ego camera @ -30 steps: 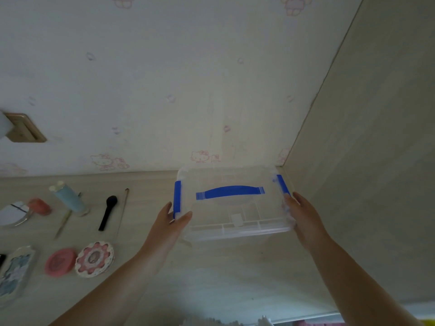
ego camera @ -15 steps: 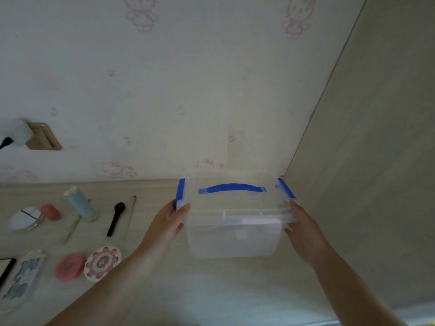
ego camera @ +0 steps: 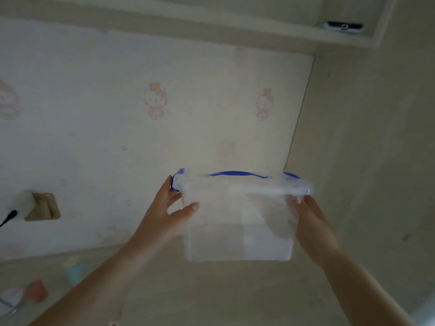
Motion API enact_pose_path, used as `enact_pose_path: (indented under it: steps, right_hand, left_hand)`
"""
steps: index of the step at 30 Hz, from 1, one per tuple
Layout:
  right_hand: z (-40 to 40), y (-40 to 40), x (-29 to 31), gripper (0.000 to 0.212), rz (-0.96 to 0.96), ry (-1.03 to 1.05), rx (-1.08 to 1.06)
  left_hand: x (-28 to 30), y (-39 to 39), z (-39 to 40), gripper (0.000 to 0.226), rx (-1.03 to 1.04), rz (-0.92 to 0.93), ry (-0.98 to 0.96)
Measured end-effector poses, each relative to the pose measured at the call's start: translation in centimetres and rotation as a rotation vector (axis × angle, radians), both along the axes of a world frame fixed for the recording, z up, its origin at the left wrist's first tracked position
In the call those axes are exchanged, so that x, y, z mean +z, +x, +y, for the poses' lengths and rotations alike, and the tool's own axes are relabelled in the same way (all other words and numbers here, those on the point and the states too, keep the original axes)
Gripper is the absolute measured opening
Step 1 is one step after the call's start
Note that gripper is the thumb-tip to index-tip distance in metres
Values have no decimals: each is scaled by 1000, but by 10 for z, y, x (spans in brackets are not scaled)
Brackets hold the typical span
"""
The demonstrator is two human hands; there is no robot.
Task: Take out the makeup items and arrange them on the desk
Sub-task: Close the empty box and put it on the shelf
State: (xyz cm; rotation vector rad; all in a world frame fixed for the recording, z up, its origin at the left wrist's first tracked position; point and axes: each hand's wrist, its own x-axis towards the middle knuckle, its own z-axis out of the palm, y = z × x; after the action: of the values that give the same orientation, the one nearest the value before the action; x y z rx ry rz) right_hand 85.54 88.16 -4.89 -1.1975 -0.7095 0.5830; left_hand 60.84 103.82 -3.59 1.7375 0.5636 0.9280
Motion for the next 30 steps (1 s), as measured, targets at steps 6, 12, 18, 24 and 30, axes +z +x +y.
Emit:
enact_pose_path:
  steps: [6,12,18,24,30]
  right_hand:
    - [-10,-20,57,27,-163,88,-63]
    - [-28,-47,112,21,-249,204,-96]
    - [-41,-63,171,81,-308,280,-129]
    - [-53,-68,245,34,-394,385,-164]
    - [-59,-63,297,14,-429,473,-155]
  left_hand:
    - [52,-14,1,72,25,-53,184]
    - [98,-29,-5,71,41,-109,286]
    - [153,-47,-15,95,-18,-211,375]
    - [226,-50,-31,84,-22,-357,493]
    - [279,-43,-32,82,9,-451,572]
